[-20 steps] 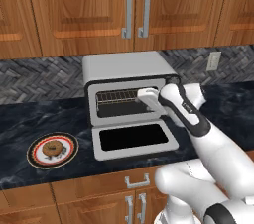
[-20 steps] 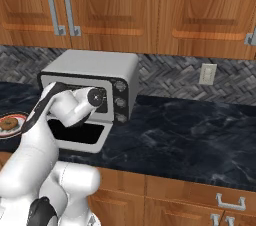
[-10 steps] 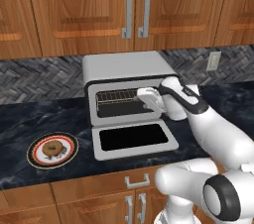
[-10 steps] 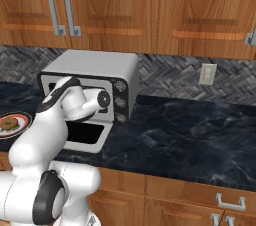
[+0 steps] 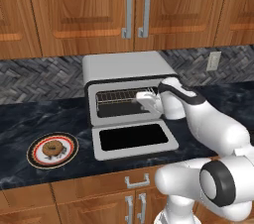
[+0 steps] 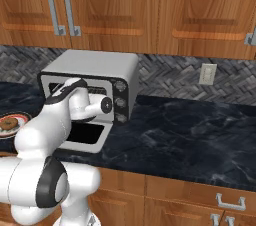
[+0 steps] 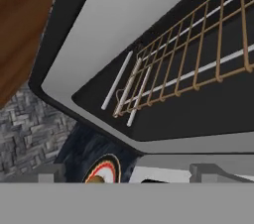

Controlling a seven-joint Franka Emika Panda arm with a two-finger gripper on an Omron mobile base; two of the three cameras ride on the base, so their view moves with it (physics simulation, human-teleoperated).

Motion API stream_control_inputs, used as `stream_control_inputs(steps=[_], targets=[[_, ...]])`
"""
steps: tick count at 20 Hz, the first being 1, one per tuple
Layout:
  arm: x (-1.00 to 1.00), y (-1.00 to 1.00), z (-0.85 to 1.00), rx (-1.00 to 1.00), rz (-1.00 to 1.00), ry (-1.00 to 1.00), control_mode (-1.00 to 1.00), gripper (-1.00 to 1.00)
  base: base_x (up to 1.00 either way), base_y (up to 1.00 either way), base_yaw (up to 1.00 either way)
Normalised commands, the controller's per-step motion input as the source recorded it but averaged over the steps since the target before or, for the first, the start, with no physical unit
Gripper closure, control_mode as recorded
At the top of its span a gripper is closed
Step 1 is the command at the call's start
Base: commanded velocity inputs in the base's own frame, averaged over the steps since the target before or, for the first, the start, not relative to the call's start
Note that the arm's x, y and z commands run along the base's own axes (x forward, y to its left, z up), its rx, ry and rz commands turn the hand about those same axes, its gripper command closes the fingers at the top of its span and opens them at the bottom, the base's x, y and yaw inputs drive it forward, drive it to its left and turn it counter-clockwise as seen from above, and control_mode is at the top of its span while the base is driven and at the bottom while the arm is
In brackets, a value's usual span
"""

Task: Pick up the bagel from the plate, place it on the toaster oven rack, close the door, and set the timer.

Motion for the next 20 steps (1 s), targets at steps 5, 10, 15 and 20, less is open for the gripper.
stream_control_inputs(steps=[5, 10, 15, 20], targets=[[0.21, 0.08, -0.13, 0.02, 0.0, 0.0, -1.0, -1.0, 0.0, 0.0, 0.0], [0.23, 0.03, -0.14, 0.04, 0.0, 0.0, -1.0, -1.0, 0.0, 0.0, 0.0], [0.23, 0.01, -0.16, 0.04, 0.0, 0.0, -1.0, -1.0, 0.0, 0.0, 0.0], [0.26, 0.01, -0.09, 0.04, 0.0, 0.0, -1.0, -1.0, 0.0, 0.0, 0.0]])
